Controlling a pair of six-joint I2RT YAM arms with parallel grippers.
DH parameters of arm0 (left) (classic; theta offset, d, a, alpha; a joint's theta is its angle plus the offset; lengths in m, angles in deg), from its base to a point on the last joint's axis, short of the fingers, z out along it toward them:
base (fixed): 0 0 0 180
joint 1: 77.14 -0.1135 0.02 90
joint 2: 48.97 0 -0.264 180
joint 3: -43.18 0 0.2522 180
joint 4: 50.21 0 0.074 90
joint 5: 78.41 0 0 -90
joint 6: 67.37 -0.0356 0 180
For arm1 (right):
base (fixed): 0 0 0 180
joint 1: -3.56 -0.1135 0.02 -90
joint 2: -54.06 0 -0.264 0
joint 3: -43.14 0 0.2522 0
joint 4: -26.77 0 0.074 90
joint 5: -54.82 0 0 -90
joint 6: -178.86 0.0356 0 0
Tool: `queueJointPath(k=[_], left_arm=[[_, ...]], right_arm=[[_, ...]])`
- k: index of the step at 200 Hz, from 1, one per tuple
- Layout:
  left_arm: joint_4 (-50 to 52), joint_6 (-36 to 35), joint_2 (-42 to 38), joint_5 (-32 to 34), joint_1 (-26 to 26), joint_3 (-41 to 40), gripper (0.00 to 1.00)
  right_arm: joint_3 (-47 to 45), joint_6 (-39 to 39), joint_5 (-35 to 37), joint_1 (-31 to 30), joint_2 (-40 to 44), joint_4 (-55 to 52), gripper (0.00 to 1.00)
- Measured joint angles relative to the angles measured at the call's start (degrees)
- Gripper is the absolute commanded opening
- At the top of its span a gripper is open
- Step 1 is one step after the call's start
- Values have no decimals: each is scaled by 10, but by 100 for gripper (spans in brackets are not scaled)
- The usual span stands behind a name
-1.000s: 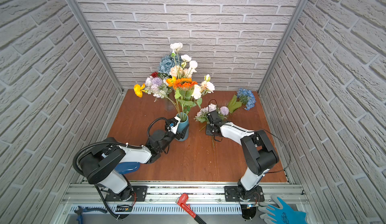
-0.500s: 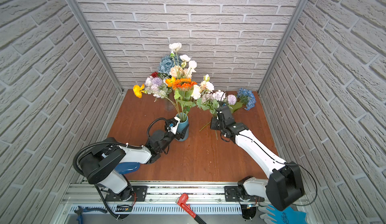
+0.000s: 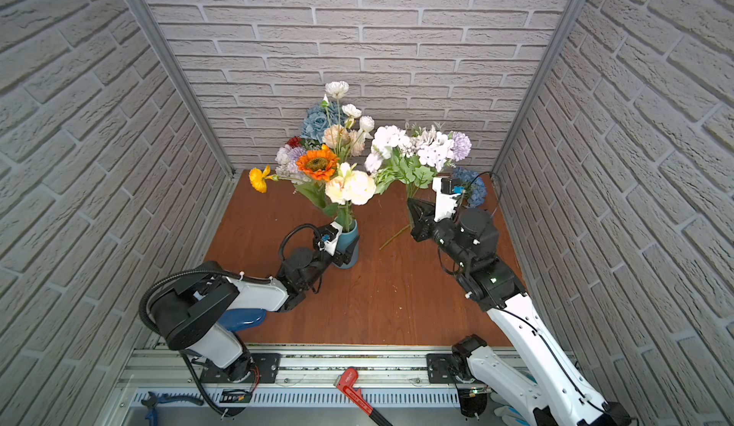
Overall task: Arrange flowers in a vase
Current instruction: Place the flowers into the vase.
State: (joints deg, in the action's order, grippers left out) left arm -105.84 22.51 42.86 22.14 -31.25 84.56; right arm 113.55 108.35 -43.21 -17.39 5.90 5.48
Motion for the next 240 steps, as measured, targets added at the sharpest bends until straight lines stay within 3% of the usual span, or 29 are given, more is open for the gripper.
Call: queueJointPath(k=[65,104,148,201,240], left_arm=[[0,2,0,2,0,0,0],[0,2,0,2,0,0,0],[0,2,0,3,0,0,0],[0,2,0,3,0,0,0],[-1,2,1,3,0,0,0]], right_arm=[[-2,-9,-10,0,16,52,6],[-52,-1,-58,0,-3,159,6],[-123,24,-103,-31,-120,348,6],[-129,44,-127,-90,-292,571,6],[-129,65,-128,-106,-363,684,6]])
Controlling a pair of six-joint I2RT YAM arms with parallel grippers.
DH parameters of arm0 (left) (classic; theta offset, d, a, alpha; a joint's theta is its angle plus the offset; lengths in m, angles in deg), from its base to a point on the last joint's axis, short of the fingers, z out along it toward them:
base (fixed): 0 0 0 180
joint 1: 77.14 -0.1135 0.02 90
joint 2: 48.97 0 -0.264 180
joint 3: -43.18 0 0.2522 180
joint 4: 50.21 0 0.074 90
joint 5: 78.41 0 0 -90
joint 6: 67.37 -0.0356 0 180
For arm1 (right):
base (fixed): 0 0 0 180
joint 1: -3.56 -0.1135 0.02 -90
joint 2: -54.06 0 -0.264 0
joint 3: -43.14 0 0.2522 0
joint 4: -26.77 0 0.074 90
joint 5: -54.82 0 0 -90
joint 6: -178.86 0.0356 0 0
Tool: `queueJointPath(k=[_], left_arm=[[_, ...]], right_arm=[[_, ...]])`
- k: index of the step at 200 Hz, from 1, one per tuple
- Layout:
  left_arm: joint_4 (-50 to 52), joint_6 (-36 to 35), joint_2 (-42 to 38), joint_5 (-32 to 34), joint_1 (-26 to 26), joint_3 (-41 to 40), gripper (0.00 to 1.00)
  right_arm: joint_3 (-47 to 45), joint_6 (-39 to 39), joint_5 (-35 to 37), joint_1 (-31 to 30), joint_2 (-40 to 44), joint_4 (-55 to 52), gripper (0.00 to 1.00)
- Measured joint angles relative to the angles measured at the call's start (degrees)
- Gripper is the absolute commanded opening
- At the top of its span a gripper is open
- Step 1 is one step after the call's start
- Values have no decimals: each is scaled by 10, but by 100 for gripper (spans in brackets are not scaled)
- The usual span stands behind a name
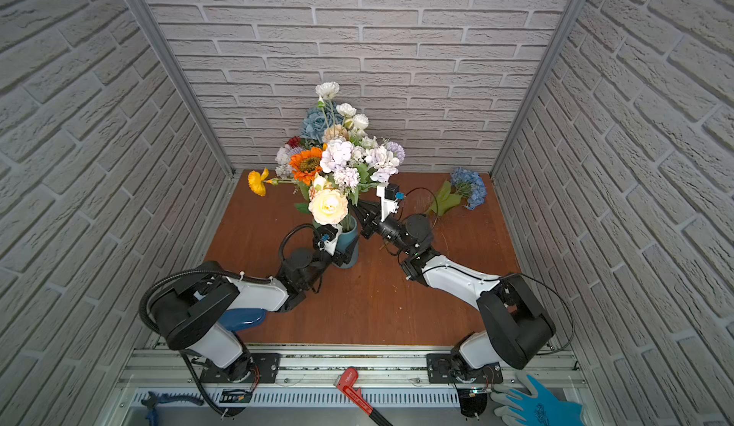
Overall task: Arrange flowers in a vase
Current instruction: Place the flowers into the vase.
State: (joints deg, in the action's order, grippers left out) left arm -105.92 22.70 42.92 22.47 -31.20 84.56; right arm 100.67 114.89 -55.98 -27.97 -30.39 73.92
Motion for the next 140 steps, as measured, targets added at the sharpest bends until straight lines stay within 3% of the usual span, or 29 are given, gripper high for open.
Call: queueJointPath(k=[140], left_arm=[[-4,1,2,0,0,0,0]], right_arm=[[-50,-55,45,-23,-16,16,6]])
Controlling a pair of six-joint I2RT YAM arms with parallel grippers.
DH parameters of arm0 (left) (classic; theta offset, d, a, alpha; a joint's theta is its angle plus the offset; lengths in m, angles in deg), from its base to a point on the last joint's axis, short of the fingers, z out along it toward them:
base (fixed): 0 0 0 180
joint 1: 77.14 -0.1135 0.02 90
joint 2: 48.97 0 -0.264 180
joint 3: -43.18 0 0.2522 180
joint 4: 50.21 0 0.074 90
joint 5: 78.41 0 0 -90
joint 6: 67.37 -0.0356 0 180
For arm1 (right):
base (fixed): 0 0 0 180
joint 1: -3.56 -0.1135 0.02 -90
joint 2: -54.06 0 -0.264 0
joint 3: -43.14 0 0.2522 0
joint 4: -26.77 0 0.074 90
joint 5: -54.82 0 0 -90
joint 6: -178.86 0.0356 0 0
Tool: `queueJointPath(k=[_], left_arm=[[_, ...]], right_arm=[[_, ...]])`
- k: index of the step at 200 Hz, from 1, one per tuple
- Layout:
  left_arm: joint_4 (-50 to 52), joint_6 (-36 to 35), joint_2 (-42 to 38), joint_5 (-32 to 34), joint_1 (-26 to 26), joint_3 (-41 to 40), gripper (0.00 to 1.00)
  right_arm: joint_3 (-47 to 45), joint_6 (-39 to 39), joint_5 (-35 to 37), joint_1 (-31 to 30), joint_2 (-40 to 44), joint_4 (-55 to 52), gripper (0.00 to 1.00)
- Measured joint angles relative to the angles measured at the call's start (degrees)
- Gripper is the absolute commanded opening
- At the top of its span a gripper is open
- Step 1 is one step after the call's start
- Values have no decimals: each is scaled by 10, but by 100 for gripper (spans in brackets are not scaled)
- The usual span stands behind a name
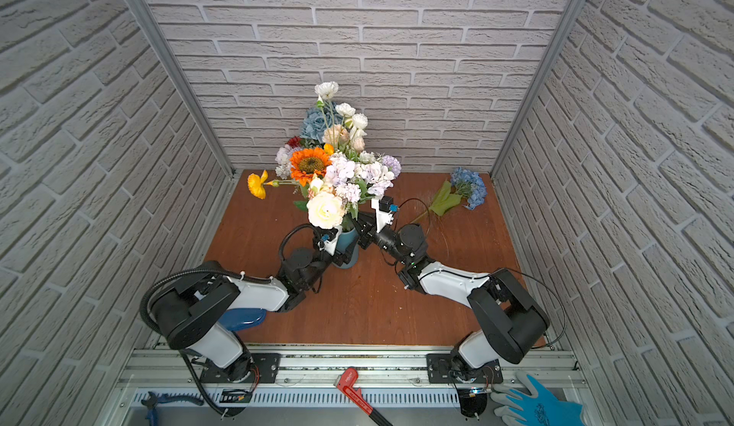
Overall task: Arrange flowers in a vase
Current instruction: Place the flowers into the vase.
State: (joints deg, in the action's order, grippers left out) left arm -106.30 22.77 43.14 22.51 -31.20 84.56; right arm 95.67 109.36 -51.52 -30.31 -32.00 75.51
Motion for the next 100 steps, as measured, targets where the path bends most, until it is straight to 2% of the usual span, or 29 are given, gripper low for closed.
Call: queueJointPath(k=[81,100], left_arm=[[-2,1,1,2,0,0,0],[-2,3,1,3,0,0,0]], right_arm=[[0,-53,37,-23,-17,-66,5],[0,-60,44,-26,-9,-83,10]])
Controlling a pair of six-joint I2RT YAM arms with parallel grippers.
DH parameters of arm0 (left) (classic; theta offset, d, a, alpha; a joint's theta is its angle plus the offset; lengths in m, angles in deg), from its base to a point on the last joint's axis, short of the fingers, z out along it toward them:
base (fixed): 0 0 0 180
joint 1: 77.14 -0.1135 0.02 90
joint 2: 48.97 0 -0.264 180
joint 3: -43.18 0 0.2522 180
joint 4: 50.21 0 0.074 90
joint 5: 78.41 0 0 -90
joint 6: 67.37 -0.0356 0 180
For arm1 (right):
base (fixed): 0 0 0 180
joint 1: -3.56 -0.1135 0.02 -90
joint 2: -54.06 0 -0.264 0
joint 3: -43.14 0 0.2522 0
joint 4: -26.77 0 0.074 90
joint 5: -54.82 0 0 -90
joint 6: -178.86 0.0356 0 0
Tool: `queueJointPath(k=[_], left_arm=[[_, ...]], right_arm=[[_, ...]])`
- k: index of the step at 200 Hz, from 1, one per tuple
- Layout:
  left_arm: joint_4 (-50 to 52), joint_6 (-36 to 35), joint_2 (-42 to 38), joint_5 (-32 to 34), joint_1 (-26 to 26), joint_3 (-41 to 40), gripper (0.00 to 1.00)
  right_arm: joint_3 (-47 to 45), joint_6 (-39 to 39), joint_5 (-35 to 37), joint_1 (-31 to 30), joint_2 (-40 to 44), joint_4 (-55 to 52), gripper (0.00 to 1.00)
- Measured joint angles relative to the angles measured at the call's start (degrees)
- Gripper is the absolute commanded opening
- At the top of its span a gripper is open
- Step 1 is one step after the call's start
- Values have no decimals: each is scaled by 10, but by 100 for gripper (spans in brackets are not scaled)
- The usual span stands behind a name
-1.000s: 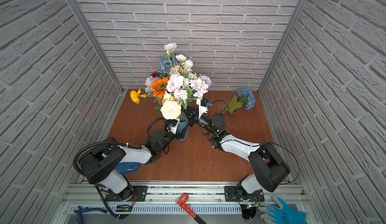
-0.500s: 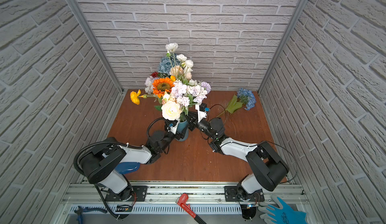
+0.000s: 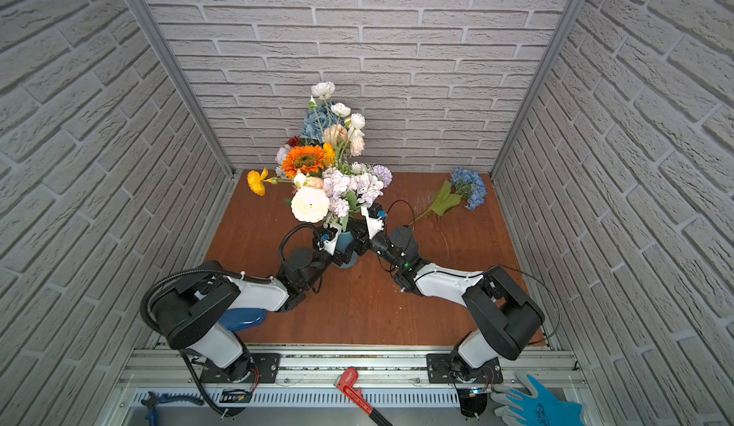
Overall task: Arrange flowers in a vase
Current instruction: Place the flowers into the vase.
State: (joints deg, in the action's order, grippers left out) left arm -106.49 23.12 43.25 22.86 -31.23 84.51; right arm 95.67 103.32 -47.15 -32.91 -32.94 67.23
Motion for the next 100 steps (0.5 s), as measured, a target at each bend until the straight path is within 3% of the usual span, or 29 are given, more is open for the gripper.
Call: queueJointPath(k=[49,100], left_arm=[[0,1,0,0,0,0,0],[-1,0,0,0,0,-1,0]], right_arm=[[0,-13,18,-2,47,-93,29],[0,-21,25,-2,114,-225,33]])
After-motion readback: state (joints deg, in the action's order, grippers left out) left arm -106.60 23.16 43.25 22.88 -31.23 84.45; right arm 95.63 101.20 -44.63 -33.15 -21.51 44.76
